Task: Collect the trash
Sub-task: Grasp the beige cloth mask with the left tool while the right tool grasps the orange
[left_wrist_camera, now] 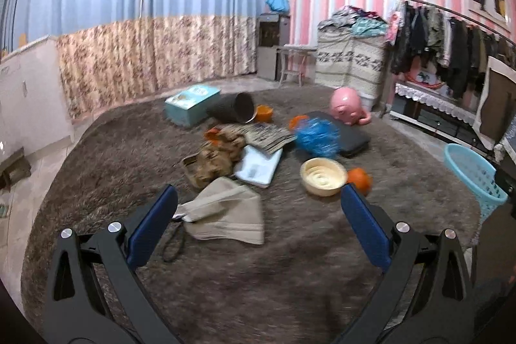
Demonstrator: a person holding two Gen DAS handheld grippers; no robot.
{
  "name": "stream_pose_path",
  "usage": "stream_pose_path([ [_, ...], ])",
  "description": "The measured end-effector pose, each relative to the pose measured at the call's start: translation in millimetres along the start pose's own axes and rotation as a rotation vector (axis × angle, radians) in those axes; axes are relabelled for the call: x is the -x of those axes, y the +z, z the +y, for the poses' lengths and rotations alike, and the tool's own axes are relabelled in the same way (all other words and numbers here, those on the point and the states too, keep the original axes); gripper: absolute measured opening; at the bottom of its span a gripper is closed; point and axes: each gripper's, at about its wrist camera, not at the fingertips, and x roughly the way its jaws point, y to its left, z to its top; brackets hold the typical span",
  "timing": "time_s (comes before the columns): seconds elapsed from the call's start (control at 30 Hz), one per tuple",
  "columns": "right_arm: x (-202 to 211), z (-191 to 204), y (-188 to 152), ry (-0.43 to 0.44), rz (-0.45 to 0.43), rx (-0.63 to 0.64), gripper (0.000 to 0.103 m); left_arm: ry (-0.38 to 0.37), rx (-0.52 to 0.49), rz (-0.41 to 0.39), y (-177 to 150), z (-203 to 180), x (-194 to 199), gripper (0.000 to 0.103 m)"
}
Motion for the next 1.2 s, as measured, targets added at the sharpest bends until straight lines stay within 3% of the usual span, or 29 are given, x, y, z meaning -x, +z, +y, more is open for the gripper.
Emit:
stream_pose_path([
  [0.27, -34.7, 13.9, 5.6, 0.065, 0.078, 0.009, 0.099, 0.056, -0.012, 0.121, -14.6, 23.0, -50.1, 0.098],
  [0.4, -52.6, 24.0, 4.6, 0.09, 0.115, 0.016, 0.099, 0.037, -0.004, 0.169, -10.6, 28.3, -68.9, 0.098],
  [0.47, -58.8, 31.5, 3.6, 0.097, 0.122, 0.021, 0.099, 0.07, -0.016, 0.201, -10.2, 29.3, -79.8, 0.098],
  [0.63, -73.1, 55.1, 6.9, 0.122, 0.132, 0.061, 0.099, 0.023, 0.014, 0.266, -8.4, 36.9, -99.6, 0.097],
  [0.73, -84.0, 68.3, 6.4, 0.141, 0.192, 0.097, 0.099, -0.002, 0.036, 0.296, -9.8, 41.7, -104.9, 0.088],
  [0.87, -87.9, 88.0, 7.6, 0.153, 0.166, 0.137, 0.099, -0.037, 0.05, 0.284, -9.5, 43.0, -102.9, 0.073],
  [1.0, -98.0, 103.5, 6.5, 0.218, 0.192, 0.145, 0.099, -0.042, 0.029, 0.264, -8.3, 43.3, -94.6, 0.059],
  [1.07, -104.1, 110.2, 7.0, 0.246, 0.204, 0.137, 0.099, -0.044, 0.018, 0.255, -7.4, 46.0, -89.7, 0.047],
  [1.2, -117.5, 128.3, 7.6, 0.286, 0.229, 0.152, 0.097, -0.029, 0.011, 0.236, -6.5, 56.8, -80.9, 0.039],
])
